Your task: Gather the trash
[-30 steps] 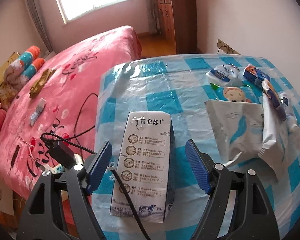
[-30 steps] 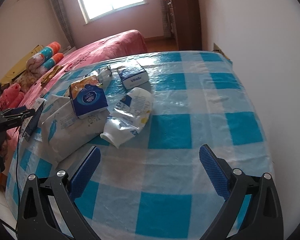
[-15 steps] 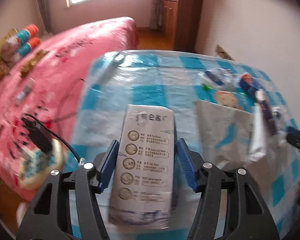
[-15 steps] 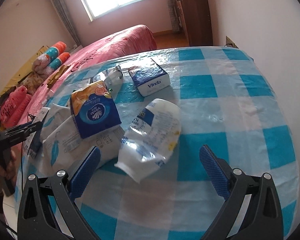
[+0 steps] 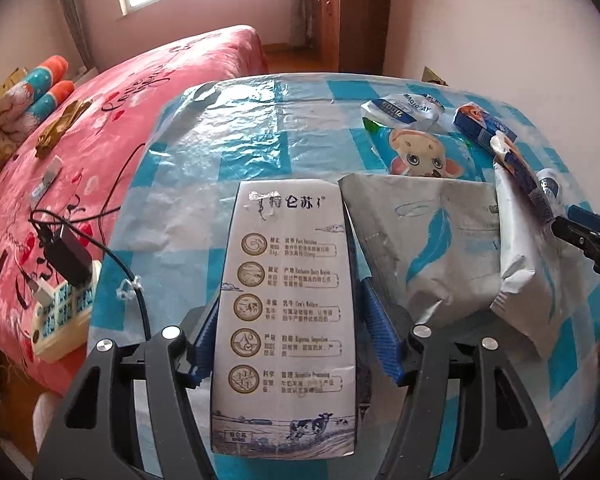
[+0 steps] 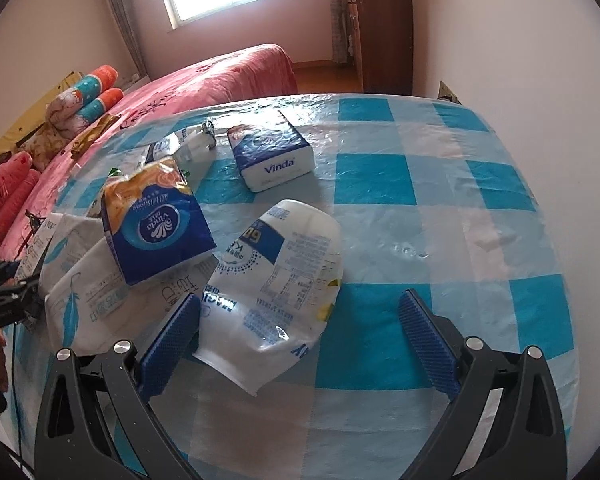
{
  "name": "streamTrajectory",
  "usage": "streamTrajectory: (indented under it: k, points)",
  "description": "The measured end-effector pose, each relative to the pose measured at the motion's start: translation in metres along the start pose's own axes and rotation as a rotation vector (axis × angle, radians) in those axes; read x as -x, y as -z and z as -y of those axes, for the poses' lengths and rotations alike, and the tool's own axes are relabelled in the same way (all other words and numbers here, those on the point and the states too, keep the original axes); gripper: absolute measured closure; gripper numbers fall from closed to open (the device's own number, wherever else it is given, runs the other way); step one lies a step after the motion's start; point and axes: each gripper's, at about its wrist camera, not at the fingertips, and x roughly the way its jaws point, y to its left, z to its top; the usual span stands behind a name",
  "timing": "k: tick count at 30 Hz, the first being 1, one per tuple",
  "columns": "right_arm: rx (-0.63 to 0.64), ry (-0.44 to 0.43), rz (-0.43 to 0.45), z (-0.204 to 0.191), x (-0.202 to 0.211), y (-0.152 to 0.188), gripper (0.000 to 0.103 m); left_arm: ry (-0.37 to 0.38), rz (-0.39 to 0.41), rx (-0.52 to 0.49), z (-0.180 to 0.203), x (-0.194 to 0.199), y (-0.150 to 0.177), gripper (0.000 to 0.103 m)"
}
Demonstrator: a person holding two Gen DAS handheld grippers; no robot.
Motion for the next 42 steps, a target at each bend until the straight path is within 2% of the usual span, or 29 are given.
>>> streamTrajectory:
  k: [2, 5, 11, 27, 33, 42]
  points:
    - [-0.009, -0.005, 0.006, 0.002, 0.001, 0.000, 0.008, -0.005, 0.008, 0.019, -0.001, 0.001, 0.001, 0.039]
    - [0.003, 0.035, 0.013, 0.002, 0.003, 0.001, 0.027, -0.005, 0.017, 0.049, -0.002, 0.002, 0.003, 0.040]
    - [0.020, 0.078, 0.015, 0.003, 0.005, 0.003, 0.039, 0.006, 0.053, 0.109, -0.004, 0.012, 0.007, 0.040]
    - [0.011, 0.054, 0.049, 0.005, 0.026, 0.020, 0.040, 0.062, 0.205, 0.213, -0.019, 0.086, 0.014, 0.040]
    - [0.008, 0.054, 0.111, 0.006, 0.047, 0.023, 0.040, 0.070, 0.247, 0.270, -0.039, 0.113, 0.031, 0.040]
    - [0.051, 0.009, 0.215, -0.013, 0.087, 0.016, 0.040, -0.022, 0.260, 0.362, -0.088, 0.145, 0.079, 0.040]
